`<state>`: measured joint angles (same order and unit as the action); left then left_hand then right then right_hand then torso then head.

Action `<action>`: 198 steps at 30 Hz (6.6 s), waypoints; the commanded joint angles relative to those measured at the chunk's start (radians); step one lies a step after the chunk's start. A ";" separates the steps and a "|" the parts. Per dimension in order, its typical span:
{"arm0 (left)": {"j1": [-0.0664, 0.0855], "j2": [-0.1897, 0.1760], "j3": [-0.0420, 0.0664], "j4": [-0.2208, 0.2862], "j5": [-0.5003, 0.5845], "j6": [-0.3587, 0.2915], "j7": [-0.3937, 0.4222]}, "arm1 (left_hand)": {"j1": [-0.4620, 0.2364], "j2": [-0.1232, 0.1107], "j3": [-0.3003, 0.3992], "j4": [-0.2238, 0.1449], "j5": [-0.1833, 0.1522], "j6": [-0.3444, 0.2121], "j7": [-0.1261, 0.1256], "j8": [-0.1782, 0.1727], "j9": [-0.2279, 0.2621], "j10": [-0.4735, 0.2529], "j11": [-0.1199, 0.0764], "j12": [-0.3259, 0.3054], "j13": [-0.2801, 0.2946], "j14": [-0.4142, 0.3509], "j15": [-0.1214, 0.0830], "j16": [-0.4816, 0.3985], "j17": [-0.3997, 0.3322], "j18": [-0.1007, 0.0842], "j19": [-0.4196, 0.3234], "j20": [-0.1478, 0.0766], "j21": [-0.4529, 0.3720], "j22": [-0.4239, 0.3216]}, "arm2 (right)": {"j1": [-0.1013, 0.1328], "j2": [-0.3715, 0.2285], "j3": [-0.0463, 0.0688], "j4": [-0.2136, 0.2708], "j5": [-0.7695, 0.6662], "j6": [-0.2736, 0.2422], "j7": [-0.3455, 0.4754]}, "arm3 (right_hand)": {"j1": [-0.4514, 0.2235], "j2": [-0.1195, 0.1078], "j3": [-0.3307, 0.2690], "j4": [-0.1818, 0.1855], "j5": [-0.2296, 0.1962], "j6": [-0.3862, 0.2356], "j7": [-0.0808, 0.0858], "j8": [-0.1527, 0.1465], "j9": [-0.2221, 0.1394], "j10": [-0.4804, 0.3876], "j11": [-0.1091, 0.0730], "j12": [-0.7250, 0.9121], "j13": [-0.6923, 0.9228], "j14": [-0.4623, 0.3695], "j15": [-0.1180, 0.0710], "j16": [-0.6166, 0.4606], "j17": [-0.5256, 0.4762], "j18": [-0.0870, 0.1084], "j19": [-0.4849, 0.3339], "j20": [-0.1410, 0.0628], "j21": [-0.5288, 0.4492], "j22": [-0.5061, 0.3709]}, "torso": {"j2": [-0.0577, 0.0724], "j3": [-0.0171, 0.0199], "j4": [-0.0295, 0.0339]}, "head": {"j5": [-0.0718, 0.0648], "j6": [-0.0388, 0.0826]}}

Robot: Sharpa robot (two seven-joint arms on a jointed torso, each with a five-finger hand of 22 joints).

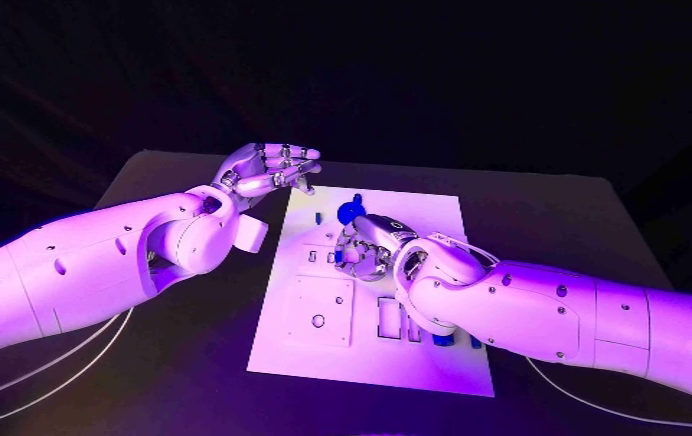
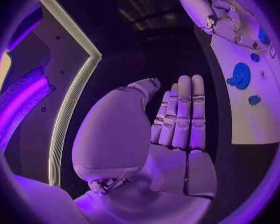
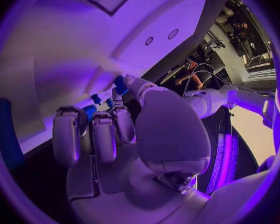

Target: Assemble the parts on the task board

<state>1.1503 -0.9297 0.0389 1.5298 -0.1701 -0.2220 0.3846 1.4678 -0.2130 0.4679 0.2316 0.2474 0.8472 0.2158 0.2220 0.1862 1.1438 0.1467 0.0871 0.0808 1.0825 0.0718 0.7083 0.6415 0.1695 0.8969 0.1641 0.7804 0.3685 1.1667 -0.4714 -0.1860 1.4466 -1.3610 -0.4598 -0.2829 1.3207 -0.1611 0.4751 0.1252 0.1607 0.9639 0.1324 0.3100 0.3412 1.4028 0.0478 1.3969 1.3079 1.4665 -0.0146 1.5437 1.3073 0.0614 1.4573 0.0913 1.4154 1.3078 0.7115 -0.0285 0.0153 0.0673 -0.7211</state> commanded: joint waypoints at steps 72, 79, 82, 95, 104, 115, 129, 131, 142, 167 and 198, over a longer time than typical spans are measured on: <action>0.045 0.084 -0.001 -0.069 -0.664 0.274 -0.752 | -0.368 0.076 -0.269 0.064 -0.008 -0.012 -0.119 0.493 0.354 0.024 -0.119 1.099 0.875 0.413 -0.102 0.782 0.760 -0.034 0.276 -0.089 0.482 0.460 | 0.181 -0.413 0.020 0.235 0.507 -0.063 0.235 | 0.172 0.012 -0.371 0.155 0.009 -0.115 0.044 -0.096 -0.043 -0.108 0.044 -0.079 -0.072 0.072 0.032 -0.022 0.134 0.004 -0.045 0.033 -0.091 0.082 | -0.040 0.0144 -0.0063 | 0.014 -0.011; 0.078 0.157 -0.022 -0.106 -0.764 0.332 -0.868 | -0.369 0.084 -0.270 0.063 -0.008 -0.018 -0.120 0.497 0.361 0.010 -0.120 1.088 0.858 0.412 -0.103 0.781 0.757 -0.035 0.276 -0.090 0.486 0.465 | 0.187 -0.424 0.020 0.212 0.523 -0.060 0.230 | 0.173 0.014 -0.369 0.155 0.009 -0.117 0.044 -0.096 -0.043 -0.111 0.044 -0.081 -0.075 0.072 0.032 -0.023 0.131 0.005 -0.048 0.032 -0.095 0.080 | -0.041 0.0146 -0.0043 | 0.016 -0.015; 0.091 0.182 -0.033 -0.122 -0.779 0.347 -0.902 | -0.367 0.088 -0.269 0.063 -0.007 -0.020 -0.120 0.498 0.364 0.011 -0.120 1.090 0.860 0.413 -0.103 0.782 0.759 -0.035 0.277 -0.090 0.487 0.468 | 0.188 -0.423 0.020 0.203 0.525 -0.058 0.228 | 0.173 0.014 -0.368 0.155 0.009 -0.118 0.044 -0.097 -0.043 -0.111 0.044 -0.081 -0.075 0.072 0.032 -0.022 0.132 0.005 -0.047 0.032 -0.095 0.080 | -0.040 0.0159 -0.0074 | 0.019 -0.015; 0.106 0.238 -0.052 -0.155 -0.786 0.399 -0.951 | -0.366 0.090 -0.268 0.063 -0.006 -0.022 -0.120 0.499 0.366 0.002 -0.120 1.082 0.847 0.415 -0.103 0.784 0.764 -0.037 0.282 -0.090 0.492 0.479 | 0.190 -0.420 0.020 0.181 0.527 -0.051 0.218 | 0.173 0.014 -0.368 0.155 0.009 -0.120 0.044 -0.098 -0.044 -0.111 0.044 -0.081 -0.075 0.072 0.032 -0.023 0.131 0.005 -0.047 0.032 -0.094 0.080 | -0.037 0.0138 -0.0072 | 0.017 -0.014; 0.106 0.270 -0.065 -0.179 -0.783 0.426 -0.958 | -0.368 0.092 -0.269 0.063 -0.006 -0.027 -0.118 0.499 0.369 -0.005 -0.119 1.076 0.839 0.416 -0.103 0.785 0.765 -0.038 0.282 -0.090 0.494 0.481 | 0.190 -0.418 0.020 0.175 0.527 -0.047 0.213 | 0.173 0.014 -0.368 0.155 0.009 -0.120 0.044 -0.098 -0.044 -0.111 0.044 -0.081 -0.075 0.072 0.032 -0.023 0.131 0.005 -0.047 0.032 -0.094 0.080 | -0.038 0.0135 -0.0066 | 0.015 -0.018; 0.106 0.296 -0.077 -0.203 -0.772 0.447 -0.956 | -0.368 0.097 -0.269 0.063 -0.005 -0.033 -0.117 0.498 0.372 -0.011 -0.118 1.071 0.834 0.418 -0.102 0.787 0.770 -0.039 0.285 -0.090 0.498 0.489 | 0.190 -0.415 0.020 0.171 0.527 -0.045 0.208 | 0.172 0.015 -0.367 0.156 0.008 -0.121 0.045 -0.098 -0.044 -0.117 0.044 -0.086 -0.082 0.071 0.032 -0.024 0.129 0.006 -0.049 0.032 -0.098 0.078 | -0.037 0.0144 -0.0068 | 0.014 -0.022; 0.106 0.303 -0.079 -0.208 -0.756 0.481 -0.953 | -0.342 0.103 -0.261 0.061 -0.001 -0.039 -0.117 0.502 0.383 -0.013 -0.118 1.072 0.835 0.419 -0.101 0.790 0.774 -0.040 0.284 -0.088 0.504 0.497 | 0.190 -0.405 0.019 0.161 0.527 -0.040 0.204 | 0.171 0.015 -0.367 0.157 0.008 -0.122 0.045 -0.098 -0.044 -0.119 0.045 -0.088 -0.084 0.071 0.032 -0.025 0.127 0.006 -0.051 0.032 -0.101 0.076 | -0.038 0.0151 -0.0058 | 0.013 -0.025; 0.106 0.303 -0.079 -0.208 -0.755 0.487 -0.952 | -0.337 0.104 -0.260 0.061 -0.001 -0.039 -0.117 0.503 0.385 -0.012 -0.118 1.072 0.835 0.419 -0.101 0.791 0.775 -0.040 0.284 -0.088 0.505 0.498 | 0.189 -0.404 0.019 0.161 0.527 -0.040 0.203 | 0.170 0.017 -0.365 0.158 0.008 -0.122 0.045 -0.098 -0.044 -0.119 0.045 -0.088 -0.083 0.070 0.032 -0.025 0.125 0.007 -0.053 0.032 -0.104 0.074 | -0.037 0.0150 -0.0057 | 0.013 -0.025; 0.105 0.308 -0.079 -0.210 -0.746 0.494 -0.949 | -0.300 0.119 -0.236 0.061 0.006 -0.039 -0.119 0.505 0.396 -0.010 -0.120 1.075 0.838 0.421 -0.102 0.794 0.779 -0.041 0.282 -0.086 0.512 0.506 | 0.189 -0.402 0.019 0.161 0.527 -0.038 0.201 | 0.169 0.019 -0.364 0.159 0.008 -0.122 0.045 -0.098 -0.044 -0.120 0.045 -0.088 -0.084 0.070 0.032 -0.026 0.124 0.007 -0.053 0.032 -0.104 0.074 | -0.037 0.0148 -0.0064 | 0.012 -0.026; 0.105 0.322 -0.084 -0.225 -0.732 0.500 -0.938 | -0.171 0.137 -0.063 0.056 0.004 -0.038 -0.130 0.503 0.430 0.005 -0.130 1.082 0.849 0.429 -0.110 0.804 0.796 -0.043 0.281 -0.091 0.533 0.532 | 0.189 -0.402 0.019 0.159 0.527 -0.032 0.198 | 0.169 0.020 -0.363 0.159 0.008 -0.120 0.045 -0.096 -0.043 -0.120 0.045 -0.088 -0.084 0.070 0.032 -0.026 0.123 0.007 -0.053 0.032 -0.105 0.073 | -0.037 0.0154 -0.0057 | 0.007 -0.029; 0.104 0.246 -0.071 -0.143 -0.812 0.394 -0.905 | -0.218 0.020 0.371 -0.082 0.003 -0.015 -0.148 0.562 0.537 0.106 -0.151 1.137 0.924 0.466 -0.131 0.838 0.869 -0.062 0.353 -0.110 0.594 0.648 | 0.187 -0.402 0.019 0.152 0.531 -0.028 0.202 | 0.167 0.021 -0.361 0.159 0.008 -0.119 0.045 -0.095 -0.043 -0.121 0.044 -0.089 -0.085 0.069 0.032 -0.028 0.120 0.008 -0.056 0.032 -0.110 0.071 | -0.037 0.0163 -0.0046 | 0.012 -0.026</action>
<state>1.2541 -0.6839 -0.0327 1.3797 -0.9224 0.1913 -0.5402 1.2583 -0.1908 0.6738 0.3103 0.2470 0.8159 0.0832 0.7806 0.6152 1.2442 -0.0037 1.2197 1.0039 1.4651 -0.0502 1.5399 1.3075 0.1226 1.2421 0.0553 1.3692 1.0164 1.3543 -0.8737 -0.1671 1.5993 -0.8298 -0.5019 -0.0880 1.4861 -0.1436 0.1068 0.2842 0.1684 0.8437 0.1780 0.2089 0.2973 1.2908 0.0921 1.3142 1.2231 1.4665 0.0213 1.5205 1.3081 0.0614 1.4088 0.1255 1.3091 1.3073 0.6734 -0.0118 0.0111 0.0773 -0.7470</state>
